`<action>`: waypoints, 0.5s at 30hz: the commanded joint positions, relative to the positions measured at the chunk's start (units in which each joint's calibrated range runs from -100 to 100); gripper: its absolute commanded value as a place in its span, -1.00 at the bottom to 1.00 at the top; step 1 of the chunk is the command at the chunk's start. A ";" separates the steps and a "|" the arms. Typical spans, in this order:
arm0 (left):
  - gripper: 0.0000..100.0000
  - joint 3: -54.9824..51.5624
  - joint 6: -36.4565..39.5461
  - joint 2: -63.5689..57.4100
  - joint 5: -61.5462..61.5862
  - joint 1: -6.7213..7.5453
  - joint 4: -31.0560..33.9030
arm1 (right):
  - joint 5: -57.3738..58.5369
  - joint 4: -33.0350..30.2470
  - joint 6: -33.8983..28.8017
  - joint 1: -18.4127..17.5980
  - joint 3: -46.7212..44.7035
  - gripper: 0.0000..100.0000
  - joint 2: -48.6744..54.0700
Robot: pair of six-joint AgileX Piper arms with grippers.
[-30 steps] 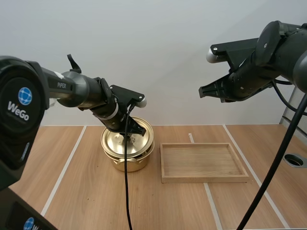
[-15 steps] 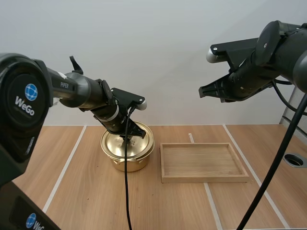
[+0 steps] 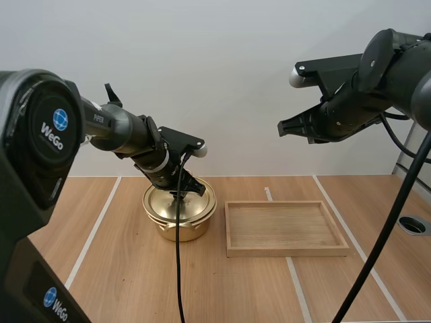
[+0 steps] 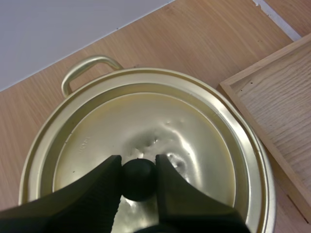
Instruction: Open the pot, put the grape inside, and close it
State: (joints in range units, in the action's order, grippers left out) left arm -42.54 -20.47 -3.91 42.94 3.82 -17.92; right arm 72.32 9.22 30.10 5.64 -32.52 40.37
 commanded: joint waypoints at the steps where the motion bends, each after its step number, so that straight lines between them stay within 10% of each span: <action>1: -1.00 -0.71 -0.58 1.74 0.30 0.15 0.66 | -0.97 0.28 0.43 0.21 -0.13 -1.00 0.82; 15: -1.00 -0.71 -0.58 1.96 1.96 0.15 0.66 | -0.97 0.28 0.43 0.21 -0.13 -1.00 0.82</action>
State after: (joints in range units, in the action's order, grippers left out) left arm -42.54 -20.67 -3.81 42.88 3.82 -18.17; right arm 72.32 9.33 30.10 5.64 -32.52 40.37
